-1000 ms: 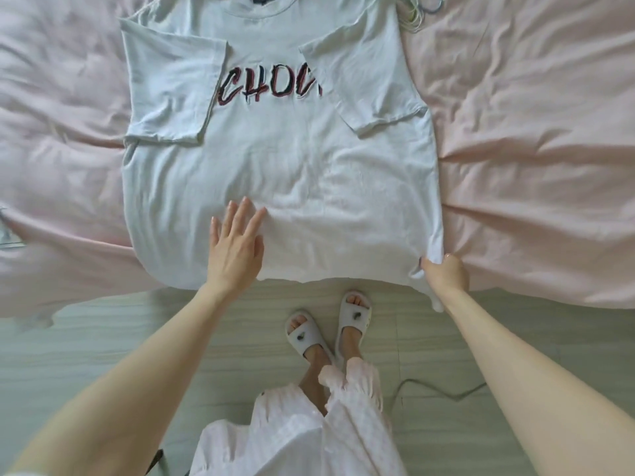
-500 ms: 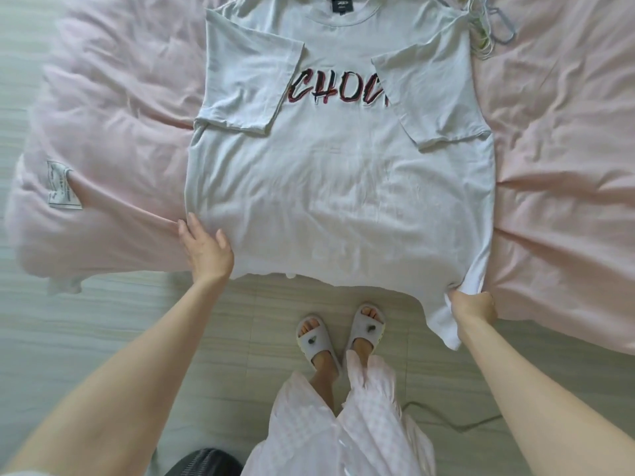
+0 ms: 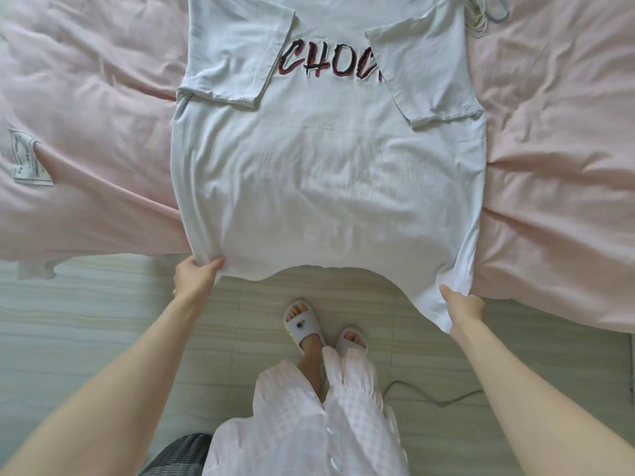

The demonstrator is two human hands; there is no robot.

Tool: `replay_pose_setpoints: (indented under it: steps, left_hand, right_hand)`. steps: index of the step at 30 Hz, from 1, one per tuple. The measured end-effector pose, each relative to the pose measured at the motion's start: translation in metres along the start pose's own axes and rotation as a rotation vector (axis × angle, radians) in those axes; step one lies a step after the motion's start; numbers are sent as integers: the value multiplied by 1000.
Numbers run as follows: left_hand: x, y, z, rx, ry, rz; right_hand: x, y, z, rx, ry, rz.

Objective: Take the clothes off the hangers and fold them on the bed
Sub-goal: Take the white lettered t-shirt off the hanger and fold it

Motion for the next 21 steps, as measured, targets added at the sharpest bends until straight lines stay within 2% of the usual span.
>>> replay_pose_setpoints:
  steps: [8, 16, 21]
  left_hand:
    - [49, -41, -1, -51, -64, -127]
    - [37, -110, -23, -113, -416, -187]
    - [33, -135, -43, -19, -529, -172]
  right_hand:
    - [5, -2, -27, 10, 81, -36]
    - [18, -15, -57, 73, 320, 7]
    - [36, -37, -75, 71, 278, -44]
Point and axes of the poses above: each hand's wrist, its own y-axis towards the middle knuckle, its own z-axis out of the palm, x = y × z, the point moved 6 cm from there along y, towards the middle knuckle, and after that the axes turned 11 degrees about y, right-handed, at the moved point
